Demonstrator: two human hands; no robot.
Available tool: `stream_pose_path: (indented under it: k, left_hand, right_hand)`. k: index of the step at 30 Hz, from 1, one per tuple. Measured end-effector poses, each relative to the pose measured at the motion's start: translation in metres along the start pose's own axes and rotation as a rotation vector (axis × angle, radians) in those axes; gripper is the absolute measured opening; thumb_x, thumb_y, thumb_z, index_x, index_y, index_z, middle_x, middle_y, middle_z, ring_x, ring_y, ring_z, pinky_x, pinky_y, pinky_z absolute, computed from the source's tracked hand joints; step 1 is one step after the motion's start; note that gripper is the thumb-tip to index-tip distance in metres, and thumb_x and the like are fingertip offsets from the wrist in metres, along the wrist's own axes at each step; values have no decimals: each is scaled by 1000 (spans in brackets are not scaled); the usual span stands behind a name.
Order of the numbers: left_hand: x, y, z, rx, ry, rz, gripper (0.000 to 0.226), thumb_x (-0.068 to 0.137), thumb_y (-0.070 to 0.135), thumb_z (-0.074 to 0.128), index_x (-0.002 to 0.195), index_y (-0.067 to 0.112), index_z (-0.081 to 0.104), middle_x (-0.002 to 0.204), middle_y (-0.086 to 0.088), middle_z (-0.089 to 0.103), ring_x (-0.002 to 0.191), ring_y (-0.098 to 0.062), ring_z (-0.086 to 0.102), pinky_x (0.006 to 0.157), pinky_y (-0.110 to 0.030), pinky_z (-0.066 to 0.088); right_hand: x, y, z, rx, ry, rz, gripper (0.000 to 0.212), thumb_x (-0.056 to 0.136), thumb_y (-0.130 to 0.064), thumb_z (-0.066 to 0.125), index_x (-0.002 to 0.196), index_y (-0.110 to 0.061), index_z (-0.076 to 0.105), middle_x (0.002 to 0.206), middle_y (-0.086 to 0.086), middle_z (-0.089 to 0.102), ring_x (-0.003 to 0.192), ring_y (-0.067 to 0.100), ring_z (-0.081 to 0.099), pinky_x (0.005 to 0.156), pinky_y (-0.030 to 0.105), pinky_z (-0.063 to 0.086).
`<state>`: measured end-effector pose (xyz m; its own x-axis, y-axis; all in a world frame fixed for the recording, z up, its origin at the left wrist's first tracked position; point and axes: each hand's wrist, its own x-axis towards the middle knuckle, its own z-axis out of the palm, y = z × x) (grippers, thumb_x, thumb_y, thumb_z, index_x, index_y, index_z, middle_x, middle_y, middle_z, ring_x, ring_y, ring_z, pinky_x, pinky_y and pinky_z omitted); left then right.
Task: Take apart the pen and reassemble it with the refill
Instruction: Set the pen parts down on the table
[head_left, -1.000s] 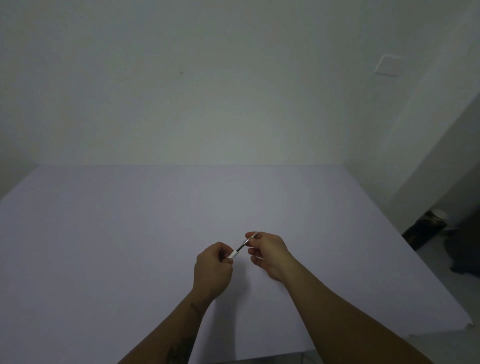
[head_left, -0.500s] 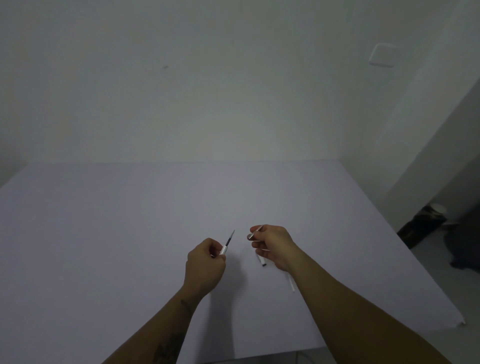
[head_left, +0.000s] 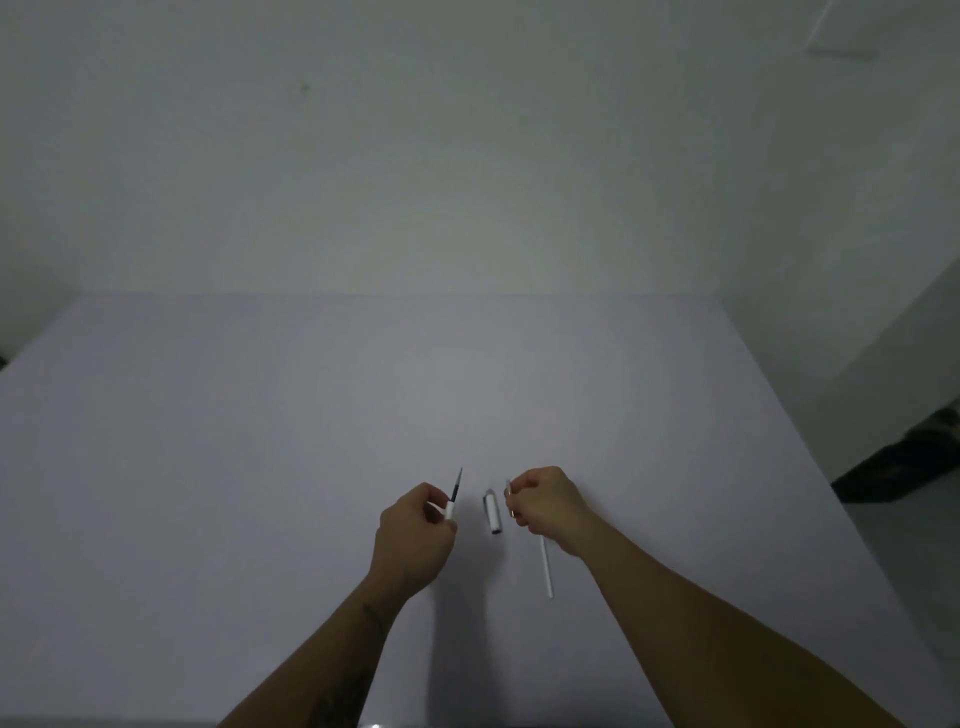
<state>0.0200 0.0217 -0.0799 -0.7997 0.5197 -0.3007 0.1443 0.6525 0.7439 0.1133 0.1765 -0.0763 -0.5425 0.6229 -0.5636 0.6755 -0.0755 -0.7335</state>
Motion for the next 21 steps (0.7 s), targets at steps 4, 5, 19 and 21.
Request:
stream_pose_path:
  k: [4, 5, 19, 21]
  left_hand:
    - [-7, -8, 11, 40, 42, -54, 17, 81, 14, 69, 92, 22, 59, 76, 4, 63, 70, -14, 62, 73, -37, 59]
    - [-7, -10, 12, 44, 50, -71, 18, 81, 15, 69, 92, 22, 58, 76, 5, 62, 70, -14, 62, 74, -37, 59]
    - [-6, -26, 17, 52, 3, -118, 16, 83, 11, 65, 97, 18, 64, 79, 3, 61, 71, -19, 59, 72, -39, 57]
    - [-5, -26, 16, 45, -2, -117, 16, 82, 11, 65, 96, 19, 64, 80, 3, 62, 71, -17, 59, 72, -38, 57]
  right_hand:
    - [7, 2, 13, -121, -10, -60, 17, 77, -3, 58, 83, 4, 73, 79, 21, 72, 58, 20, 61, 58, 25, 50]
    - [7, 2, 15, -154, -8, -76, 18, 76, -3, 58, 83, 6, 72, 79, 21, 72, 56, 19, 61, 58, 25, 51]
    - [24, 4, 27, -613, 75, -157, 33, 89, -29, 60, 111, -8, 47, 110, 15, 62, 97, 35, 64, 75, 37, 51]
    - [25, 1, 29, -644, 80, -153, 36, 90, -32, 59, 113, -7, 48, 112, 15, 62, 100, 35, 64, 75, 37, 51]
